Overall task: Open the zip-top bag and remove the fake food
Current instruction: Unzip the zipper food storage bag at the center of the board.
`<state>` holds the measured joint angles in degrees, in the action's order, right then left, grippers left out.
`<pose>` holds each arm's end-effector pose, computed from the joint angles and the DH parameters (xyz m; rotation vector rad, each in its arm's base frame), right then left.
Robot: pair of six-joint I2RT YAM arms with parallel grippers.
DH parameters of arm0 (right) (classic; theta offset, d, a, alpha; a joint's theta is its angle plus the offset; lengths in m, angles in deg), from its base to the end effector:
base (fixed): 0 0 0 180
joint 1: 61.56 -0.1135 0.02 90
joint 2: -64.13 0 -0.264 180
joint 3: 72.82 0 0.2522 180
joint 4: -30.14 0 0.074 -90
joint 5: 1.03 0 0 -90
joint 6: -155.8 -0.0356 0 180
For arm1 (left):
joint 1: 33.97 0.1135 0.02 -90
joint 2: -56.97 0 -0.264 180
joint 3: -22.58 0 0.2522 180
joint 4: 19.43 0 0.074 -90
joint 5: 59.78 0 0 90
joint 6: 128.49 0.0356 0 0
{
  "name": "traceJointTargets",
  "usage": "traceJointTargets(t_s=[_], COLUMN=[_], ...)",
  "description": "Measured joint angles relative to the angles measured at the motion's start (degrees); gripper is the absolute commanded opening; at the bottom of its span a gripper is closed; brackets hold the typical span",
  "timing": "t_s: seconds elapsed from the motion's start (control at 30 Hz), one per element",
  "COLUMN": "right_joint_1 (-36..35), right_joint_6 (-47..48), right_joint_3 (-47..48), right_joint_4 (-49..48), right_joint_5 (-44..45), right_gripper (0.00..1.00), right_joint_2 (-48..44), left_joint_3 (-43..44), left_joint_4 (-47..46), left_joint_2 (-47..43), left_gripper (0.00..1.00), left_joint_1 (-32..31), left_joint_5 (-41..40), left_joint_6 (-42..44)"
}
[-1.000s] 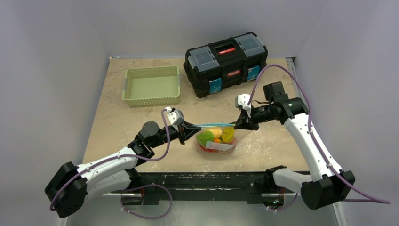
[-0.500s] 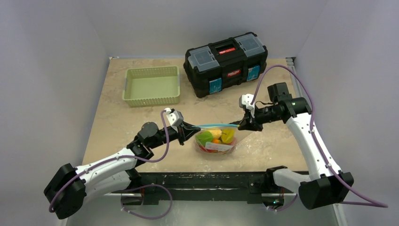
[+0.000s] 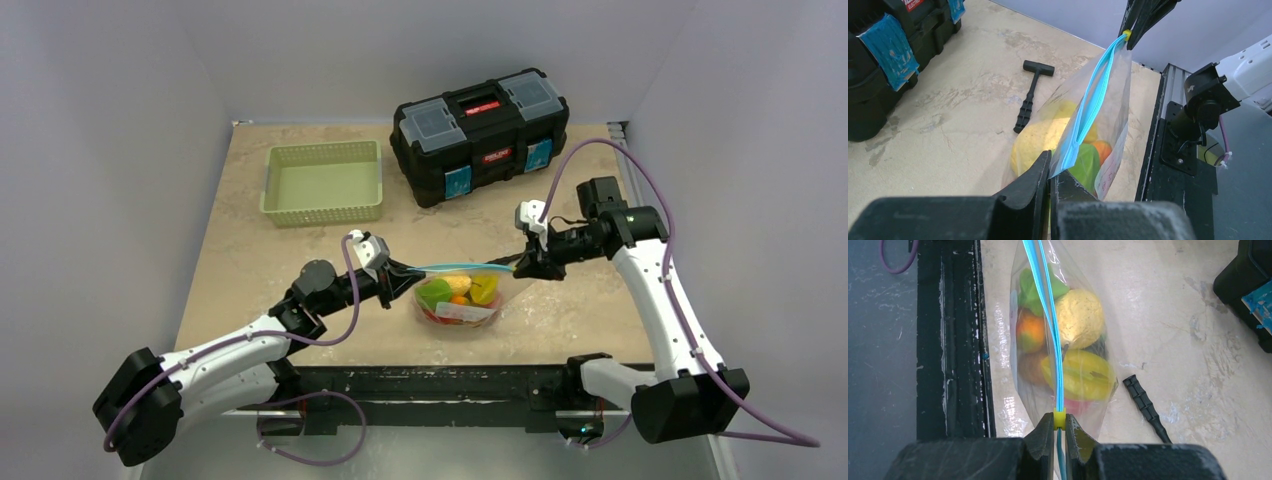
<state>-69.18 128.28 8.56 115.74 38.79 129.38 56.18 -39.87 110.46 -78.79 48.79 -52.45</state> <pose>0.1804 0.0517 0.3327 -1.4964 1.7898 0.7721 0.1394 -0.1545 0.2409 0.6974 1.5091 -1.0464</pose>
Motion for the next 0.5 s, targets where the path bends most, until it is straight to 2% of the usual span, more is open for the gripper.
traceJointTargets(t_s=[0.5], right_joint_1=[3.7], right_joint_6=[3.5], right_joint_3=[1.8], right_joint_4=[4.2], right_joint_5=[1.2], right_gripper=[0.01], right_joint_2=[1.1], left_joint_3=[-0.1], left_joint_4=[1.0], left_joint_2=[-1.3], left_gripper=[0.0], left_joint_1=[0.0], left_joint_5=[-0.9], left_joint_6=[0.1])
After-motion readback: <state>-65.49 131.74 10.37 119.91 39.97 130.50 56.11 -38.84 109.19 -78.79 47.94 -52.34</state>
